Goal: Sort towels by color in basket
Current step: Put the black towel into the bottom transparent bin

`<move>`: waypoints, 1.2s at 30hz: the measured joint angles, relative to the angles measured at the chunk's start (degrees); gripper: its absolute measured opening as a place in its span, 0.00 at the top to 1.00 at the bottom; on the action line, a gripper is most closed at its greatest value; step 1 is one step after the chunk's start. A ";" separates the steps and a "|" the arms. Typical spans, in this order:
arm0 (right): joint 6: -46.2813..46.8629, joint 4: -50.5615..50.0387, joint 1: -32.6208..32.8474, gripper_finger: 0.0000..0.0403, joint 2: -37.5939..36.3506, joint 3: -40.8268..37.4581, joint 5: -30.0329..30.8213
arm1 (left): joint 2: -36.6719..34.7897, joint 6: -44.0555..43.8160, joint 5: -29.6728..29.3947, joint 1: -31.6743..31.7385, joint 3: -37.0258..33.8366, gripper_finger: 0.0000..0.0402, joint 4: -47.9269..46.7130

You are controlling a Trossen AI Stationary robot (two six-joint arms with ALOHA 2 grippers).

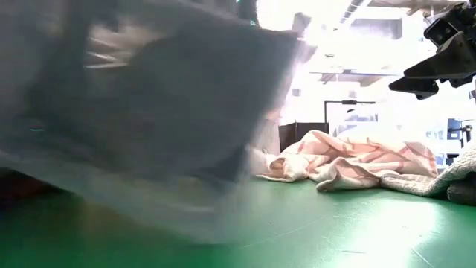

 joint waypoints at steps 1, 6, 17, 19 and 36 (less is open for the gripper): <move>0.02 0.00 0.00 0.38 0.00 0.00 -0.02 | -1.00 -0.02 0.02 -0.07 0.00 0.45 -0.36; 0.02 0.00 0.00 0.38 0.00 0.00 0.00 | -5.89 -0.64 -0.19 -0.17 -0.09 0.43 -2.69; 0.00 0.00 0.00 0.38 0.00 -0.02 -0.02 | -8.81 -3.77 -8.03 0.48 -1.55 0.43 -14.24; 0.02 0.04 0.00 0.38 0.00 0.00 0.00 | -9.16 -5.11 -7.31 0.98 -3.97 0.43 -13.12; 0.02 0.00 0.00 0.38 0.00 0.00 0.00 | -9.55 -8.00 -3.08 4.65 -16.87 0.44 3.13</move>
